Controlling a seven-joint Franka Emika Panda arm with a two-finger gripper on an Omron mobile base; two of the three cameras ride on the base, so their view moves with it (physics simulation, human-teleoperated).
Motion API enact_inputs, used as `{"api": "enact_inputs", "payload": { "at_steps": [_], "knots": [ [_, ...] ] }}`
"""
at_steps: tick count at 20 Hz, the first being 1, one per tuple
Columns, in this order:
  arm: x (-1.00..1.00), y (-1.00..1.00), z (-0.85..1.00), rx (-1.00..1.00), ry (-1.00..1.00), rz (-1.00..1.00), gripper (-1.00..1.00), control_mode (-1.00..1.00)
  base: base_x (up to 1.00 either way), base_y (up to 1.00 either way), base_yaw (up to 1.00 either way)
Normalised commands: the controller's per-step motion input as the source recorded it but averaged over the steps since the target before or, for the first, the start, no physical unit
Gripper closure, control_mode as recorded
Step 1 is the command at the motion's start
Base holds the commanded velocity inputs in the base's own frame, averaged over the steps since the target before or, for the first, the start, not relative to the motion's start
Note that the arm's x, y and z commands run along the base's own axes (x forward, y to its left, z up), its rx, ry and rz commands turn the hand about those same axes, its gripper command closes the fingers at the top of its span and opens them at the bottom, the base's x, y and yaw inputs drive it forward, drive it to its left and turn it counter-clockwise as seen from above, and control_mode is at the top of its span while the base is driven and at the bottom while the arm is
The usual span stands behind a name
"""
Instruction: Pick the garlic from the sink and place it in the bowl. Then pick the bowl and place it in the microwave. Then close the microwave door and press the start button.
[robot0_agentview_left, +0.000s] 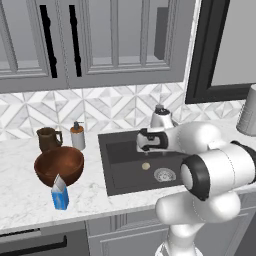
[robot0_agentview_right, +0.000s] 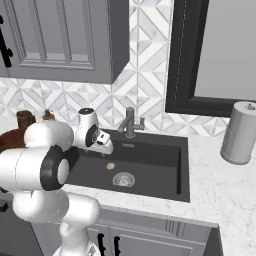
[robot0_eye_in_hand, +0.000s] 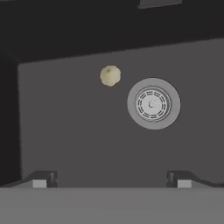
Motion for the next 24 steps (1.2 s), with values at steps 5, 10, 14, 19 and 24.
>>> {"api": "enact_inputs", "payload": {
  "at_steps": [5, 10, 14, 19, 24],
  "knots": [
    [0.18, 0.00, -0.25, 0.00, 0.05, -0.10, -1.00, -1.00, 0.00, 0.00, 0.00],
    [0.20, -0.02, -0.23, 0.00, 0.02, -0.06, -1.00, -1.00, 0.00, 0.00, 0.00],
    [0.31, -0.08, -0.19, 0.00, 0.00, -0.01, -1.00, -1.00, 0.00, 0.00, 0.00],
    [0.40, -0.10, -0.32, 0.00, 0.00, 0.00, -1.00, -1.00, 0.00, 0.00, 0.00],
    [0.28, -0.03, -0.38, 0.00, 0.00, 0.00, -1.00, -1.00, 0.00, 0.00, 0.00]
  ]
}}
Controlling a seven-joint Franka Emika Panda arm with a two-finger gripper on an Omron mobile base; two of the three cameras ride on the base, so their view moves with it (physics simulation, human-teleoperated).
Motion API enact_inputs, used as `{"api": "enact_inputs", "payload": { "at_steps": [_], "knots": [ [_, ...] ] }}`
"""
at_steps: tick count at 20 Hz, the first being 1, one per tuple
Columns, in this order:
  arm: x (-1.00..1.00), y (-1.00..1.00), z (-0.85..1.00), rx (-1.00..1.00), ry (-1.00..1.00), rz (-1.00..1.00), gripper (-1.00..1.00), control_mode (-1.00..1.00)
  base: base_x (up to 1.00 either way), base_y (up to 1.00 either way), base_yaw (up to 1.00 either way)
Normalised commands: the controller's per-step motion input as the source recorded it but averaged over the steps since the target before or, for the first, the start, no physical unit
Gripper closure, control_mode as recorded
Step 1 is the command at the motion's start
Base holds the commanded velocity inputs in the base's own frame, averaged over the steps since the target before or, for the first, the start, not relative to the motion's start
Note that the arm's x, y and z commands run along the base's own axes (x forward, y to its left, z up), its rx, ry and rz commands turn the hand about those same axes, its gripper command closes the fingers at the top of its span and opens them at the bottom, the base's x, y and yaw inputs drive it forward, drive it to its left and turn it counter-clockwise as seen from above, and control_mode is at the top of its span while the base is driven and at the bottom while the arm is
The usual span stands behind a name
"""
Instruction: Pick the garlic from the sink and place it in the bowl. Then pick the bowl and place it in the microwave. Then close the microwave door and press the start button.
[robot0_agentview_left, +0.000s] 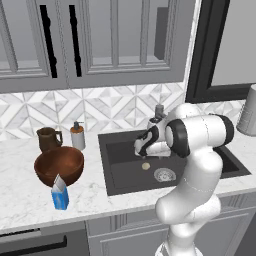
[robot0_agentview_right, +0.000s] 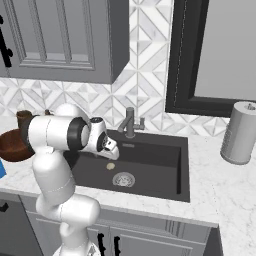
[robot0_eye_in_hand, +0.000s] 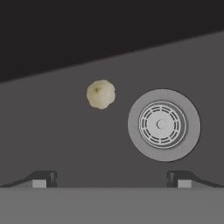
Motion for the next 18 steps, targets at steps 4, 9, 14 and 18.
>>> {"api": "enact_inputs", "payload": {
  "at_steps": [4, 9, 14, 18],
  "knots": [
    [0.13, 0.00, -0.37, 0.00, 0.01, 0.00, -1.00, -1.00, 0.00, 0.00, 0.00],
    [0.37, 0.00, -0.32, 0.00, 0.01, 0.00, -1.00, -1.00, 0.00, 0.00, 0.00],
    [0.50, 0.00, -0.21, 0.00, 0.02, 0.00, -1.00, -1.00, 0.00, 0.00, 0.00],
    [0.33, 0.00, -0.36, -0.01, 0.00, 0.00, -1.00, -1.00, 0.00, 0.00, 0.00]
  ]
}}
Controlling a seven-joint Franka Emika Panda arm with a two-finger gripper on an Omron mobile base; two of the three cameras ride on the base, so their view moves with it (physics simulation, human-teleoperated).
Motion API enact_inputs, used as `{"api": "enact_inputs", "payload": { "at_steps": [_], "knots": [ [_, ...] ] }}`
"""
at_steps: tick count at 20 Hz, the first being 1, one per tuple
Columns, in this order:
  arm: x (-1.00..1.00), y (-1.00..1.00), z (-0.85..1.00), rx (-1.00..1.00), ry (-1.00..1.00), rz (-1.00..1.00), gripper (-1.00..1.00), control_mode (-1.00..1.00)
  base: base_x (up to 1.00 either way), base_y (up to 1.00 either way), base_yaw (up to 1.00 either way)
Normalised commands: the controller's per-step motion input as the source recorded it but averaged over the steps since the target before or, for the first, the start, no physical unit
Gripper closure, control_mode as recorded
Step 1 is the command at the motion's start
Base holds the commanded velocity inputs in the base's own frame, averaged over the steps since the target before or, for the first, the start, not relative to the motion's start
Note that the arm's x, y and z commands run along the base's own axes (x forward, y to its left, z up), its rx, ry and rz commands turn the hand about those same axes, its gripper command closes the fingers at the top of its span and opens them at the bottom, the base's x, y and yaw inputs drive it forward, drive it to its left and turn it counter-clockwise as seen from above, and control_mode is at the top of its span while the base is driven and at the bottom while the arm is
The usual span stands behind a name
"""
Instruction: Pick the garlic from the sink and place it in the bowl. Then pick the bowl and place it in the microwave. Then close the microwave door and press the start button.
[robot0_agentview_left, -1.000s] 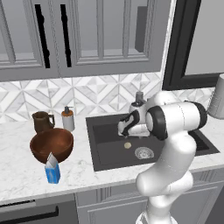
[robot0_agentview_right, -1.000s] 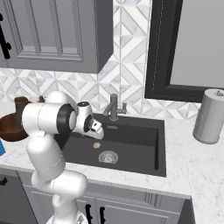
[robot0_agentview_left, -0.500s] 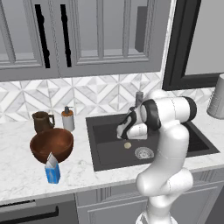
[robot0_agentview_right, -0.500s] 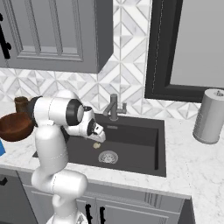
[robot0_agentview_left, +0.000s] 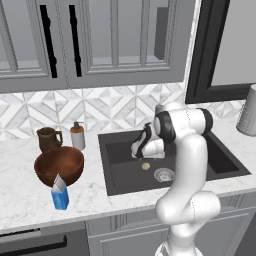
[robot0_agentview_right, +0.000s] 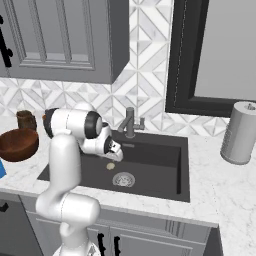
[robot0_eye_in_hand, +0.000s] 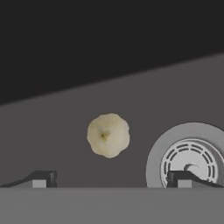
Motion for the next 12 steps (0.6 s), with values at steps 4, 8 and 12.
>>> {"api": "enact_inputs", "payload": {
  "at_steps": [4, 8, 12],
  "knots": [
    [0.10, 0.00, -0.46, 0.00, 0.00, 0.00, -1.00, -1.00, 0.00, 0.00, 0.00],
    [0.03, 0.00, -0.43, 0.00, 0.00, 0.00, -1.00, -1.00, 0.00, 0.00, 0.00],
    [0.00, 0.00, -0.37, 0.00, 0.00, 0.00, -1.00, -1.00, 0.00, 0.00, 0.00]
  ]
}}
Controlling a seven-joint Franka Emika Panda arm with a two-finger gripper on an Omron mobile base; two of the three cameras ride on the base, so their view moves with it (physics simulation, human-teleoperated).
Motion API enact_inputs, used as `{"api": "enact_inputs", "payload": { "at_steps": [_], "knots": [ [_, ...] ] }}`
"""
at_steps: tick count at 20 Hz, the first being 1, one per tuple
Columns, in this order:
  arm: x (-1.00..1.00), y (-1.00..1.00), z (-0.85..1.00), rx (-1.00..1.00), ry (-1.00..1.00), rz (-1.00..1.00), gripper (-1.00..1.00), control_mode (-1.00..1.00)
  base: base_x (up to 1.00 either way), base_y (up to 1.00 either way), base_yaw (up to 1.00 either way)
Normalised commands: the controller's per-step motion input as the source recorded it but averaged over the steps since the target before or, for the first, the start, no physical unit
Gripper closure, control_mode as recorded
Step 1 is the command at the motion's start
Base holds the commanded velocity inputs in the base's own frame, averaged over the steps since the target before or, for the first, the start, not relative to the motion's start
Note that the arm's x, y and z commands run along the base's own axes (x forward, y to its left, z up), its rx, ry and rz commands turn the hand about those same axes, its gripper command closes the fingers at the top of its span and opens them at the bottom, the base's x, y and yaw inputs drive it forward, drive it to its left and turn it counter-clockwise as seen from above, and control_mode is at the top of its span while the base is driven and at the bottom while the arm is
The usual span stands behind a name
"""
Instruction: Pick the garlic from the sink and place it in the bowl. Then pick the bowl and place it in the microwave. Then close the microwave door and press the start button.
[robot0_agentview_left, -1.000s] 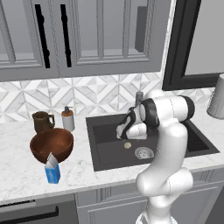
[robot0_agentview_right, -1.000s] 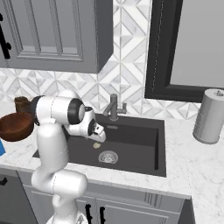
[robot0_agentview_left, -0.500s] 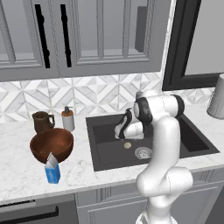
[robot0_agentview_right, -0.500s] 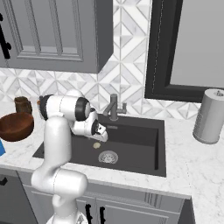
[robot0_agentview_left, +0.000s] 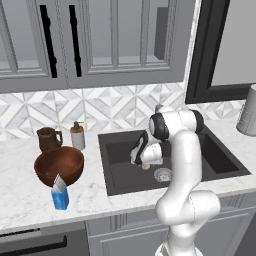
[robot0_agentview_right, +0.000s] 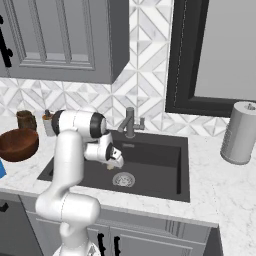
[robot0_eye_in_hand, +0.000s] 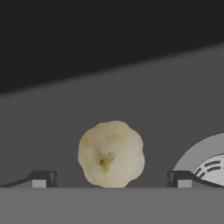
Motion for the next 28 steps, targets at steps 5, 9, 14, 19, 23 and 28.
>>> {"api": "enact_inputs", "payload": {
  "at_steps": [5, 9, 14, 19, 23, 28],
  "knots": [
    [0.06, 0.00, -0.32, 0.00, 0.00, 0.00, -1.00, -1.00, 0.00, 0.00, 0.00],
    [0.26, 0.00, -0.25, 0.00, 0.00, 0.00, -1.00, -1.00, 0.00, 0.00, 0.00],
    [0.19, 0.00, -0.31, 0.00, 0.00, 0.00, 1.00, -1.00, 0.00, 0.00, 0.00],
    [0.00, 0.00, -0.26, 0.00, 0.00, 0.00, 1.00, -1.00, 0.00, 0.00, 0.00],
    [-0.25, 0.03, 0.00, 0.00, -0.07, 0.00, 1.00, -1.00, 0.00, 0.00, 0.00],
    [-0.63, 0.11, 0.48, -0.01, -0.12, 0.00, 1.00, -1.00, 0.00, 0.00, 0.00]
  ]
}}
